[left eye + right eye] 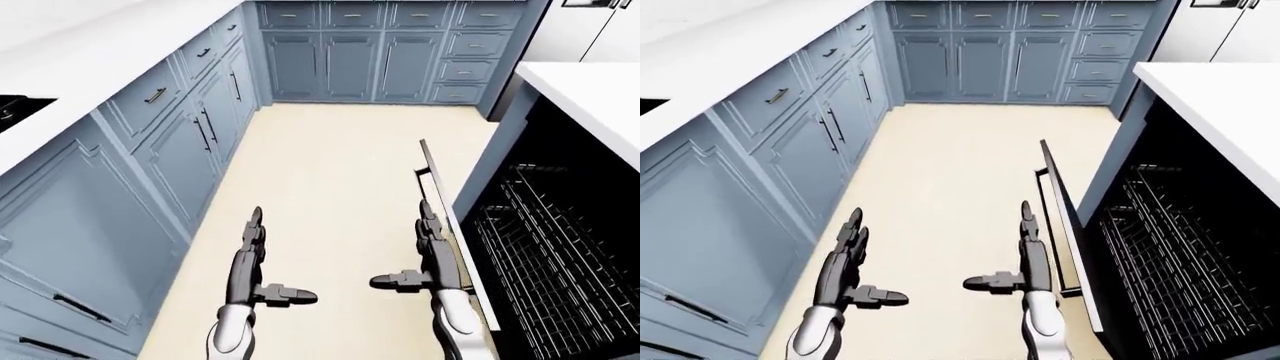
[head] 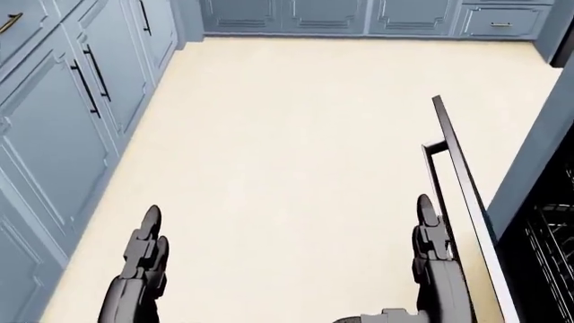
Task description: Close the dishwasher door
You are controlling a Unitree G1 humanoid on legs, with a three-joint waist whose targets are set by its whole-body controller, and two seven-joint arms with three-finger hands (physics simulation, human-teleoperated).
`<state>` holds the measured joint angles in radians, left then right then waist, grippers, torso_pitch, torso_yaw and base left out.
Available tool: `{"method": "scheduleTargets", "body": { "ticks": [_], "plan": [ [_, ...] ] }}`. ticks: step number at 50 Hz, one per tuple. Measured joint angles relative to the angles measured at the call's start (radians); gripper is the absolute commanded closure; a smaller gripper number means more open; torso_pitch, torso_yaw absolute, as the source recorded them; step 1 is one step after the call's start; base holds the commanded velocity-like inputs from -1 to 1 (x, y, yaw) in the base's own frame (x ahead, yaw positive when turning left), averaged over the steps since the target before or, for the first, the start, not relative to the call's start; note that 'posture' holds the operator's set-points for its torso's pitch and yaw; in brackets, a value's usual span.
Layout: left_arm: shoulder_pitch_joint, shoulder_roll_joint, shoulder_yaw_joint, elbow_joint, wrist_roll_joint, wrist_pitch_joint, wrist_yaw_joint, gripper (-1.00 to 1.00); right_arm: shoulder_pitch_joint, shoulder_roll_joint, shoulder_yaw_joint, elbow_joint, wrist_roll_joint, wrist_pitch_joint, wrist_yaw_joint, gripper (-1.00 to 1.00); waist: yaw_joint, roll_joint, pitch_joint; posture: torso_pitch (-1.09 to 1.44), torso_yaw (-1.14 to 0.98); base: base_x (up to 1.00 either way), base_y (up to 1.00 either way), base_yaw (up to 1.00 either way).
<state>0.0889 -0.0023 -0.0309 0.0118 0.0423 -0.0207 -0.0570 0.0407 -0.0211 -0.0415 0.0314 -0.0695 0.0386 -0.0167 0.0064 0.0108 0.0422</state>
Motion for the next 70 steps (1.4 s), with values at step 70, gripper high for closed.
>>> {"method": "scheduleTargets", "body": {
  "ticks": [70],
  "plan": [
    [-0.01,0.01,0.034,0.003,-0.018,0.02,0.006,-1.0,-0.018,0.001,-0.037,-0.035,0.043,0.023,-0.027,-1.0,-0.012,-0.018,-0.03,0.0,0.0,0.0,-0.12,0.0]
  ]
}}
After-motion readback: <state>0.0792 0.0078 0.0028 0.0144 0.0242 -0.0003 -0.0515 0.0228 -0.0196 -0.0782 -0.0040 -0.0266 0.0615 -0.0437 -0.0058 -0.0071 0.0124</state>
